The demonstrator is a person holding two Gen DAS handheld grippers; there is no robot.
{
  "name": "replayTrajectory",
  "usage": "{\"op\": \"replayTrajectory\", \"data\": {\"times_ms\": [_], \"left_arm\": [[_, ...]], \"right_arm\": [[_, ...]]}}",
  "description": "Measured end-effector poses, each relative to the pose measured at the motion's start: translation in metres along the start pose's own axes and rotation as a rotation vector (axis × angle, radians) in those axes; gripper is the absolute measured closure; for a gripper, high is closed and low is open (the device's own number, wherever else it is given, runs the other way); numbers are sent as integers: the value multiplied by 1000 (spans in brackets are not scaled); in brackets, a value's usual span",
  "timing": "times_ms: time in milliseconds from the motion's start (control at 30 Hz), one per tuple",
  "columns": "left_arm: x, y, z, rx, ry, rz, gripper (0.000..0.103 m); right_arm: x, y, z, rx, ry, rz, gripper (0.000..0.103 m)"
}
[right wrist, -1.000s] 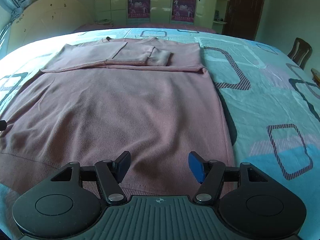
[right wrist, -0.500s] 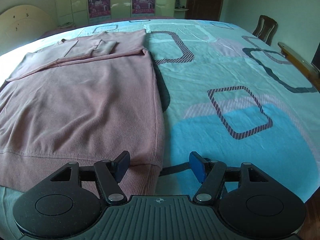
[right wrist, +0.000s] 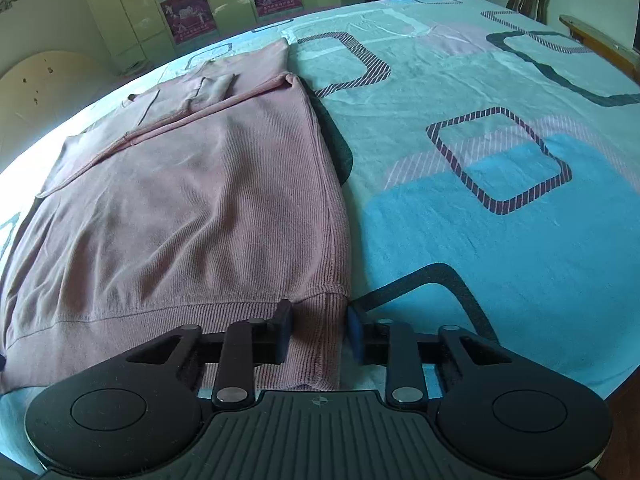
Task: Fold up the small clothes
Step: 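Grasp the ribbed hem of the pink sweatshirt with both tools, then lift the held hem with both tools and fold it toward the collar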
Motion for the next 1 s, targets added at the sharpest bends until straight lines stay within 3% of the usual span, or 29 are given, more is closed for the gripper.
{"op": "replayTrajectory", "data": {"times_ms": [100,433,667,1000], "left_arm": [[4,-2,-1,-14,2,25,94],[9,16,-32,54,36,76,97],[21,26,-84,138,38,117,97],[29,12,-173,263,67,127,97]], "right_arm": [[-5,2,0,-9,7,-18,93],[-13,18,-17,22,-22,-110,95],[-27,33,-61,90,-50,-185,95],[-40,26,-151,184,-103,-257,95]]}}
Point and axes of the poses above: each gripper's, at about its wrist camera, not at the fingertips, and y roughly against the way its jaws point, x to its right, z to its underside, the point moved 10 cm from there along -y, roughly the way its jaws point, and after that the axes turned 1 degree about x, right-handed, at the moved point
